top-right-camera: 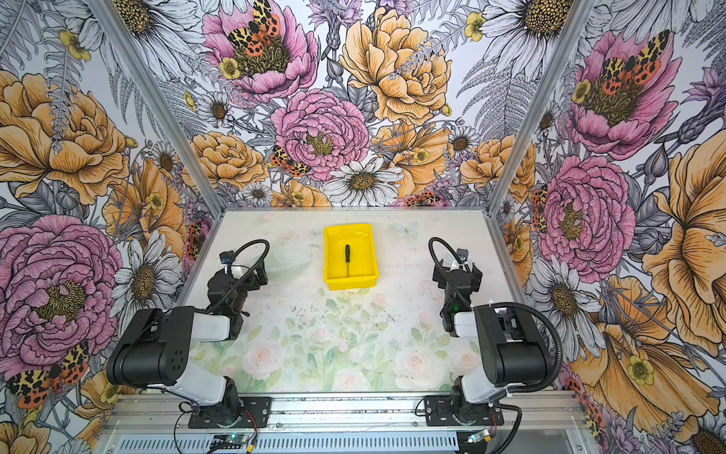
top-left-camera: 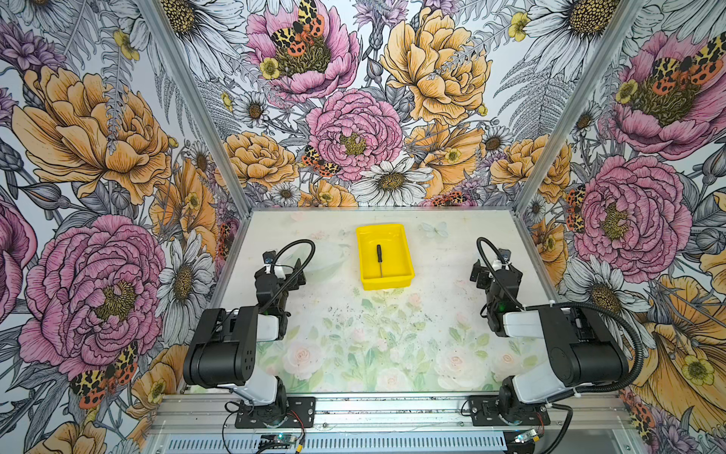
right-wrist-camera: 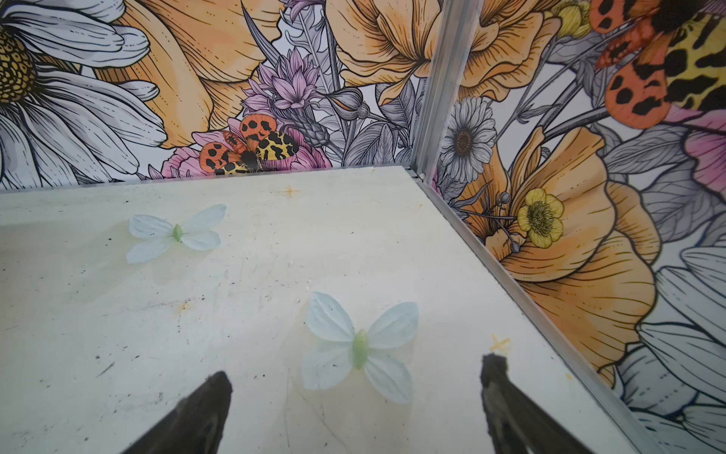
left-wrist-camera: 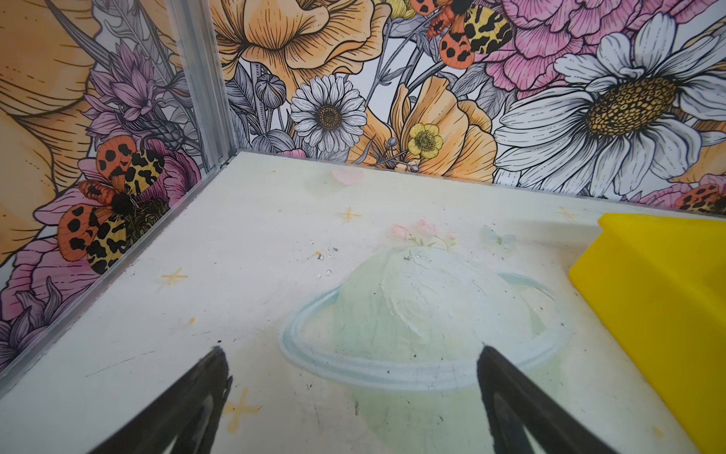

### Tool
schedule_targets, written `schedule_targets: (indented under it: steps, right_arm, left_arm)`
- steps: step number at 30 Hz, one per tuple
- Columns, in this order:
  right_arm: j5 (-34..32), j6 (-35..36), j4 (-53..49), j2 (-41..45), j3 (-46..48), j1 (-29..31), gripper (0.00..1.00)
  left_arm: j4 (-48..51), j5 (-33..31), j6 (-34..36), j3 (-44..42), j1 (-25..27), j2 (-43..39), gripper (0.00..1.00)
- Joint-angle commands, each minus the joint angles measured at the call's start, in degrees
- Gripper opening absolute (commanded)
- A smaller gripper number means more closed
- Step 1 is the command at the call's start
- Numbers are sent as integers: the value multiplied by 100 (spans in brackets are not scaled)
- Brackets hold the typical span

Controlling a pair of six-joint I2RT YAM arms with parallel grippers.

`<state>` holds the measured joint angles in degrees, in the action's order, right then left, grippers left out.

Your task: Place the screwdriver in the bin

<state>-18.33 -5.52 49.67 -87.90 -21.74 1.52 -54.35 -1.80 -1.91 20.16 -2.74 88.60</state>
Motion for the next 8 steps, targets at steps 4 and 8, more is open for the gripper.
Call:
schedule_targets:
  steps: [4,8]
  right_arm:
    - [40,-78,216,-4,39,-20,99]
    - [40,-73,227,-8,44,-20,99]
  left_arm:
    - [52,58,168,135,70,17,99]
    - [122,22,200,172,107,17,99]
